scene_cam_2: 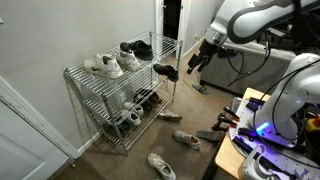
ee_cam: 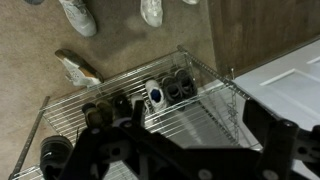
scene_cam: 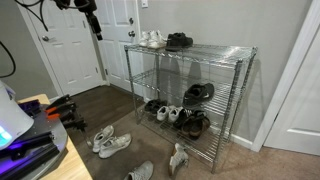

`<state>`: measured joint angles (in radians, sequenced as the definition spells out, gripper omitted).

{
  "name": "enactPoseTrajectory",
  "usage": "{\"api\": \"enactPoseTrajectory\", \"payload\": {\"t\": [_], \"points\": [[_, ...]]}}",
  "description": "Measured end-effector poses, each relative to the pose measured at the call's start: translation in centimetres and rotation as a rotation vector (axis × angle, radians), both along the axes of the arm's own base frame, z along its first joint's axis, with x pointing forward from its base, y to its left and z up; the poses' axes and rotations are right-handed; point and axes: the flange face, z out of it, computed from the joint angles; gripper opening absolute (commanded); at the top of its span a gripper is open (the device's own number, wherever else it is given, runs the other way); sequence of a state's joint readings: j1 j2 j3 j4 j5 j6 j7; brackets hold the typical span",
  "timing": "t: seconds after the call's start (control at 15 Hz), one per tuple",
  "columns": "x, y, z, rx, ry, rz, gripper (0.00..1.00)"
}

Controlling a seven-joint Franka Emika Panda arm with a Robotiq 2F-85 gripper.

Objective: Pick the black sneaker from the middle rack and place it to the right of the black sneaker on the top rack

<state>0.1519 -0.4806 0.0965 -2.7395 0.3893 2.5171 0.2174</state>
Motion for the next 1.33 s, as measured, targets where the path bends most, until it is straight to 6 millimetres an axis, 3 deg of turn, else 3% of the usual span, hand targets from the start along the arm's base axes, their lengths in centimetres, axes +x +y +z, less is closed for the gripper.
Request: {"api": "enactPoseTrajectory", "payload": {"t": [0.4, 0.73, 1.07, 1.33], "points": [[7.9, -6.7, -5.3, -0.056, -0.087, -0.063, 1.0], [13.3, -10.6, -9.8, -0.171, -0.162, -0.051, 1.0], [15.9, -15.7, -15.1, -0.338, -0.198, -0.046, 1.0], [17.7, -18.1, -16.8, -0.405, -0.269, -0.079, 1.0]]}}
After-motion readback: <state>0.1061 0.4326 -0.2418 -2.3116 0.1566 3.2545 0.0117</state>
